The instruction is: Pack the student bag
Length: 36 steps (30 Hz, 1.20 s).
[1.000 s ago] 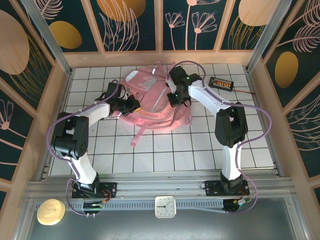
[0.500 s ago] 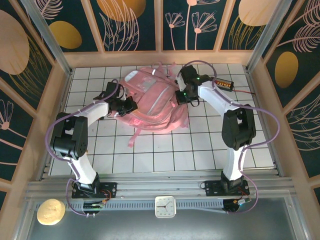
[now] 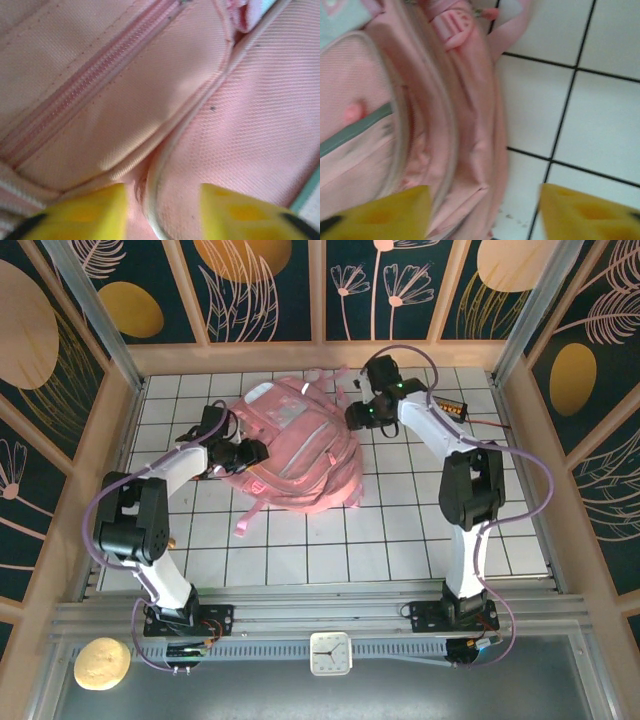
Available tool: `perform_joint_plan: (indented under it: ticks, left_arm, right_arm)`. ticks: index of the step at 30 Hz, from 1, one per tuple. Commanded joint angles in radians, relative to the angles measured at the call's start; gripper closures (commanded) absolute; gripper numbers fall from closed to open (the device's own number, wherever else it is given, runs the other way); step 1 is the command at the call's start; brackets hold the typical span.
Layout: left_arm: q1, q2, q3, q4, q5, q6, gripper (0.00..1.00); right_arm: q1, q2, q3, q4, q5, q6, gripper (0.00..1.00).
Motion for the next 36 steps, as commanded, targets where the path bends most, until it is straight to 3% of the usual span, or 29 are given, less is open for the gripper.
perform_joint_plan:
  ticks: [1,5,6,9,13,16,19,26,36]
  left_arm:
    - [0.001,-0.109,0.01,-0.059,-0.046,0.063,0.33]
    - [-0.126,-0.165,0.113,-0.185,-0.206,0.251,0.02]
    - [-0.186,-0.162,0.141,-0.221,-0.264,0.312,0.01]
    - [-0.337,-0.13,0.178,-0.279,-0.387,0.429,0.01]
    - [-0.435,-0.08,0.191,-0.273,-0.49,0.475,0.01]
    - [-0.456,-0.037,0.23,-0.267,-0.518,0.475,0.02]
    - [-0.468,0.013,0.293,-0.281,-0.542,0.482,0.12]
    - [-0.488,0.154,0.39,-0.321,-0.541,0.521,0.25]
    - [-0.498,0.222,0.39,-0.347,-0.549,0.53,0.26]
  right_arm:
    - [0.016,-0.147,-0.118,0.122,-0.055,0.086,0.01]
    - [-0.02,-0.221,-0.211,0.198,-0.118,0.171,0.01]
    - [-0.026,-0.237,-0.225,0.213,-0.12,0.195,0.01]
    - [-0.049,-0.297,-0.284,0.277,-0.133,0.256,0.01]
    - [-0.103,-0.378,-0.363,0.361,-0.168,0.344,0.01]
    - [-0.145,-0.412,-0.389,0.38,-0.224,0.381,0.01]
    - [-0.152,-0.443,-0.397,0.37,-0.232,0.374,0.01]
    - [-0.167,-0.494,-0.432,0.361,-0.231,0.382,0.03]
    - [-0.181,-0.479,-0.409,0.357,-0.256,0.388,0.04]
